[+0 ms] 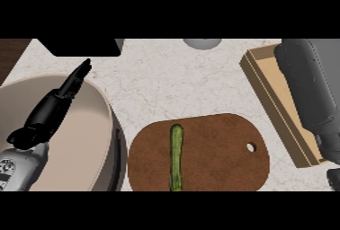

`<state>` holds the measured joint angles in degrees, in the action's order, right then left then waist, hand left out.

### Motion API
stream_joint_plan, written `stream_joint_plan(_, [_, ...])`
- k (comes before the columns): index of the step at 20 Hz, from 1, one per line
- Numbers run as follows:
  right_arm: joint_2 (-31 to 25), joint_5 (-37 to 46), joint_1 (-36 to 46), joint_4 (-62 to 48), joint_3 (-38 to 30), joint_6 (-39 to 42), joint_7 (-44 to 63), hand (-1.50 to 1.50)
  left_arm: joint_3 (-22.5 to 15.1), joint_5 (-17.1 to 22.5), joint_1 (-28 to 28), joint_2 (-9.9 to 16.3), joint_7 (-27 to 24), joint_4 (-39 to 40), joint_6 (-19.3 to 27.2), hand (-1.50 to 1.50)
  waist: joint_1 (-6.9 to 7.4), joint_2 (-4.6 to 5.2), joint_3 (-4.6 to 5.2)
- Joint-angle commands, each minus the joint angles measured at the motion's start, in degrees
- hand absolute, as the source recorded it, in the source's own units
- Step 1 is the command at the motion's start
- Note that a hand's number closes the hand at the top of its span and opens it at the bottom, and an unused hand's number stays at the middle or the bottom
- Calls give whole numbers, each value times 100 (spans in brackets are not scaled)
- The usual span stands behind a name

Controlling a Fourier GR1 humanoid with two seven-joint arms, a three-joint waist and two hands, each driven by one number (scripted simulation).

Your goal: Pick the lemon from the cutting board and place it in the cardboard box

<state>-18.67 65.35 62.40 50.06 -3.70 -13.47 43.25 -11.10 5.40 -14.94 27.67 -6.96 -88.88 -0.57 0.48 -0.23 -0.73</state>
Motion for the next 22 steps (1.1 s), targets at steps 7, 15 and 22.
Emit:
stream_joint_plan(7, [-1060,-439,-423,-743,-527,898,-767,150,147,-78,155,-78,86,255,-56,0,-53,43,74])
stream_joint_plan(15, [-1610,-1272,-806,-1372,-1085,2225,-1602,150,-60,-287,-58,-311,372,223,60,0,-76,48,68])
stream_joint_plan(22, [-1793,-1678,-922,-1680,-1250,3396,-1894,-150,-34,-266,396,-362,-18,117,-13,0,-31,27,73])
